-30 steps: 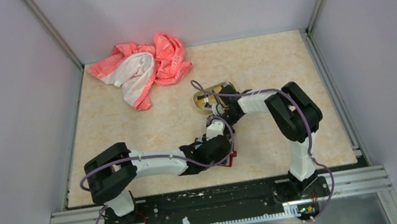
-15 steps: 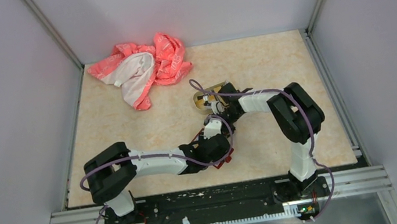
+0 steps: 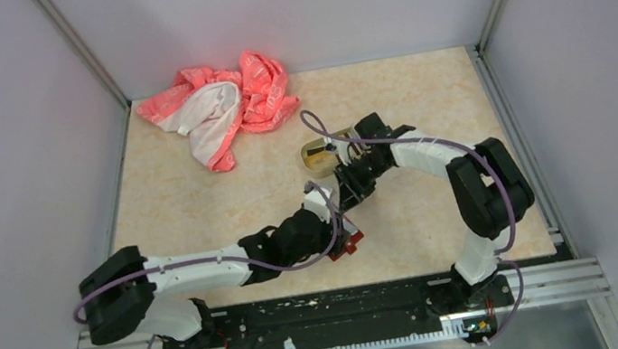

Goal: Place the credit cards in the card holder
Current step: Insert the credit card into the card holder.

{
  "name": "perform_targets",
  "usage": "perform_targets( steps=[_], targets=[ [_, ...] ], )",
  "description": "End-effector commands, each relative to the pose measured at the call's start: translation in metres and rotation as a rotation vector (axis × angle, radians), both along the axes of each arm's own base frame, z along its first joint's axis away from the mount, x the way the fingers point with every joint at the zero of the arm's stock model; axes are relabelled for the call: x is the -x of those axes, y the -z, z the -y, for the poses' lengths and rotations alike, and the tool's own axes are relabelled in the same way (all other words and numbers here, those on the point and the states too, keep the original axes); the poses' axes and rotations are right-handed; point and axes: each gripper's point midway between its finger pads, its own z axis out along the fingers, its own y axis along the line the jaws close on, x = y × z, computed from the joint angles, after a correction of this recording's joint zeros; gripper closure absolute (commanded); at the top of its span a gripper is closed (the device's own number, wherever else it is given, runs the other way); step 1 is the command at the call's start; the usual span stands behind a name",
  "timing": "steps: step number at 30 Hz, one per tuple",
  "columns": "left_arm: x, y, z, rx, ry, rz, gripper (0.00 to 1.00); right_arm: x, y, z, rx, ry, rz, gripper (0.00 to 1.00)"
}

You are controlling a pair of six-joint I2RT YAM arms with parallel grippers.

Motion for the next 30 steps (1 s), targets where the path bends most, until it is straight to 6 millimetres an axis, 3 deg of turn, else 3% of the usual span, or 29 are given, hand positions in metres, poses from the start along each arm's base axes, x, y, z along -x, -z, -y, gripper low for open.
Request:
perform_targets(
  steps=[1,7,11,14,19,24,28,30],
  targets=[
    [0.009,-0.037,0.0,0.139,0.131,0.074,0.41,-0.014,-0.048,0.003,-0.114,-0.082,0.24,0.66],
    [-0.021,-0.028,-0.052,0.18,0.029,0.021,0.43,-0.002,-0.094,0.002,-0.266,-0.226,0.511,0.73],
    [-0.056,-0.015,-0.093,0.176,-0.117,-0.003,0.43,0.038,-0.111,0.002,-0.463,-0.52,0.853,0.72],
    [-0.077,-0.004,-0.108,0.138,-0.158,-0.03,0.41,0.07,-0.102,0.0,-0.545,-0.826,1.063,0.61],
    [-0.088,0.01,-0.1,0.131,-0.098,-0.1,0.4,0.089,-0.076,-0.02,-0.491,-0.976,1.009,0.55],
    [-0.082,0.026,-0.099,0.134,-0.077,-0.165,0.4,0.092,-0.045,-0.025,-0.405,-0.999,1.025,0.47],
    [-0.074,0.028,-0.101,0.189,-0.065,-0.174,0.39,0.089,-0.036,-0.024,-0.375,-1.0,1.034,0.45],
    [-0.072,0.025,-0.102,0.235,-0.07,-0.165,0.34,0.089,-0.034,-0.022,-0.364,-1.006,1.034,0.45]
  ],
)
